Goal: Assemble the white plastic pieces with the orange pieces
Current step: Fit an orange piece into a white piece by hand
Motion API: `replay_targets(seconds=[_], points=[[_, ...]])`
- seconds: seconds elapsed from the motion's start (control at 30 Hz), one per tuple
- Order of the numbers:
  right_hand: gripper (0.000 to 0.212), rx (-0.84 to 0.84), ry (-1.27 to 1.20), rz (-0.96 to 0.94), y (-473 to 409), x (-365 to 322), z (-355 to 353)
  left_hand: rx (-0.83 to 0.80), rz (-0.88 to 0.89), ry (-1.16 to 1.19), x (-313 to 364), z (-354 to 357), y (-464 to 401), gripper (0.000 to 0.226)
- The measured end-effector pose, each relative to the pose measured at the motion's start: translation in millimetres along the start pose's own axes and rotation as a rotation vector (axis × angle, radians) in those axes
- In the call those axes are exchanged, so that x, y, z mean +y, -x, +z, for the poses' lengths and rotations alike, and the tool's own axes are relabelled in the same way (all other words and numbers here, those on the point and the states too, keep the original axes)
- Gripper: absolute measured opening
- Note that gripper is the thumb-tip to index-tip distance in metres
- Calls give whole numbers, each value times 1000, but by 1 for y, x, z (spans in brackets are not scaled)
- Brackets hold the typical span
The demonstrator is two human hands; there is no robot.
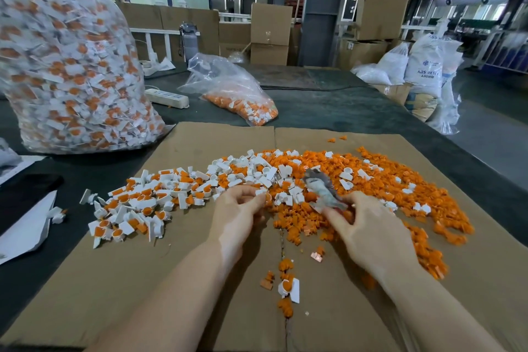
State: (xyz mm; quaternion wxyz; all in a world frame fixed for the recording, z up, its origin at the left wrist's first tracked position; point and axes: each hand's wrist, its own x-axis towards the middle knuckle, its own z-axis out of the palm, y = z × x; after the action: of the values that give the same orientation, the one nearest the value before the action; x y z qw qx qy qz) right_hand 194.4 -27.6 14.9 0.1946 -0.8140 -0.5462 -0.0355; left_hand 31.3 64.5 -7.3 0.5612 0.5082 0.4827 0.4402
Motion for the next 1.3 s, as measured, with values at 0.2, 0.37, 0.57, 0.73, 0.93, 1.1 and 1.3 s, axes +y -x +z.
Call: replay_targets(seconds=[0.2, 0.37, 0.57, 0.73, 0.93, 1.1, 1.3], points=[[54, 60, 406, 80, -14, 28, 13, -1, 128, -193, -8, 1, 1, 22], [50, 167, 390, -8, -11, 15, 15, -36, 169, -257, -8, 1, 3, 24], [21, 270, -230, -513, 4, -38, 37, -131, 262, -336, -7, -1, 8, 19], [6, 269, -356, -442, 6, -39, 45, -217, 251, -369, -12, -9, 12, 34], [9, 282, -396, -395, 11, -33, 46, -182, 376, -499, -12, -5, 15, 32], [12, 249, -417, -403, 11, -32, 45, -187, 400, -527, -11, -6, 16, 31], [3, 258, -395, -412, 11, -34, 45, -210, 400, -545, -11, -5, 18, 32]])
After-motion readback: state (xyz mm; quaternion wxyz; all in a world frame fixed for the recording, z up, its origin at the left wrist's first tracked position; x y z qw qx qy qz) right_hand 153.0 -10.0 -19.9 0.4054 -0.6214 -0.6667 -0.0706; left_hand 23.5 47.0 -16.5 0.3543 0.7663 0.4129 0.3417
